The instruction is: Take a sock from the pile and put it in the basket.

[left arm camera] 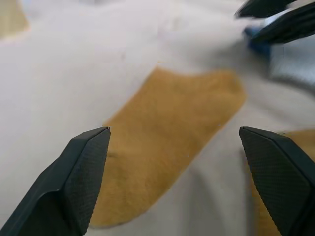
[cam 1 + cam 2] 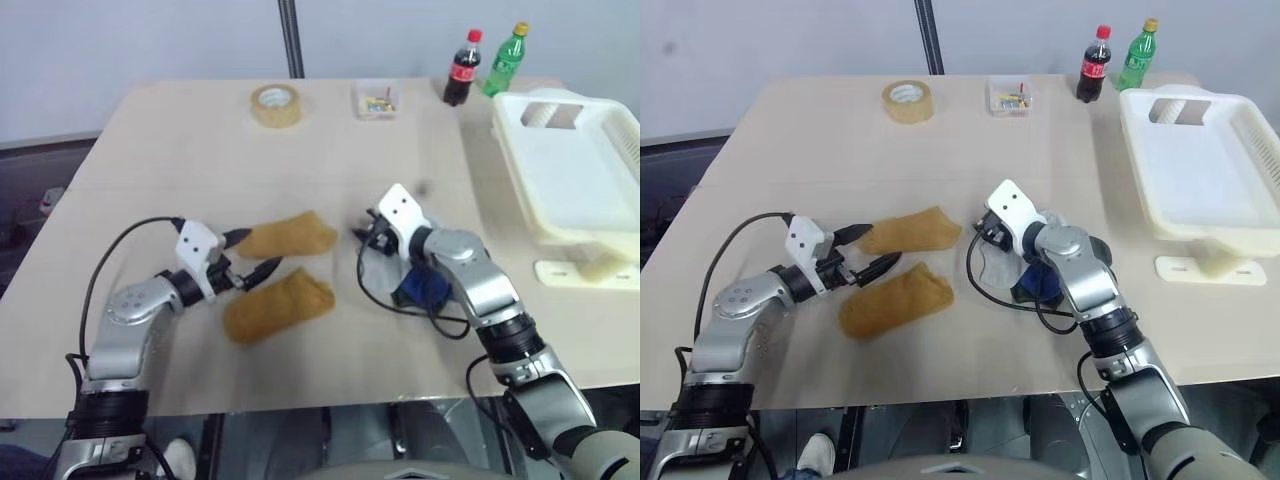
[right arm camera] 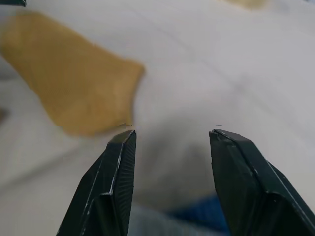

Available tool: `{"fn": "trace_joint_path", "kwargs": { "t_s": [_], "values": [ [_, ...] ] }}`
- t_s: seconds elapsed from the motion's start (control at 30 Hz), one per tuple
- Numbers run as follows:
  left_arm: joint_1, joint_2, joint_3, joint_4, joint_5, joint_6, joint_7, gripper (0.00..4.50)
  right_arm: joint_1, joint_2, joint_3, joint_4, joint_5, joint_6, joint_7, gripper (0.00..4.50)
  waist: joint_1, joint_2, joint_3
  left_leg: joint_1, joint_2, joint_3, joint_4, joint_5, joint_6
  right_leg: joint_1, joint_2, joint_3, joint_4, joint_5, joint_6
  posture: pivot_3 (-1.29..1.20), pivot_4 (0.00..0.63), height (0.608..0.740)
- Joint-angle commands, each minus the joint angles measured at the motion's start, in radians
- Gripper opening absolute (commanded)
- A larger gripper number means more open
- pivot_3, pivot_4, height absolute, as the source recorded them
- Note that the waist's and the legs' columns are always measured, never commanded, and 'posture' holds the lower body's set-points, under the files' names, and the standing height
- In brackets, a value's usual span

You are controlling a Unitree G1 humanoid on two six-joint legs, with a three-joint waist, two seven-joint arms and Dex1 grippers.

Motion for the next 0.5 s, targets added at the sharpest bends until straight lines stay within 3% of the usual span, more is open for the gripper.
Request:
{"fn": "trace_joint_path", "kwargs": {
  "t_s": [0.03, 0.5],
  "values": [
    [-0.016, 0.005, 0.013, 0.017, 0.029, -0.019, 0.034, 4.50, 0.016, 0.028, -0.021, -0.074, 0.037, 0.045, -0.022, 2.44, 0.003, 0.000, 0.000, 0.000, 0.000, 0.000, 0.000, 0.000, 0.000, 0.000, 0.000, 0.000, 0.000, 0.000, 0.000, 0.00, 0.150, 0.740],
    [-0.042, 0.009, -0.029, 0.110, 0.072, 0.029, 0.037, 4.50, 0.015, 0.102, -0.009, -0.083, 0.084, 0.110, -0.053, 2.44, 0.008, 0.000, 0.000, 0.000, 0.000, -0.001, 0.001, 0.000, 0.000, 0.000, -0.001, -0.001, 0.001, 0.000, 0.000, 0.00, 0.150, 0.740]
  ]
}}
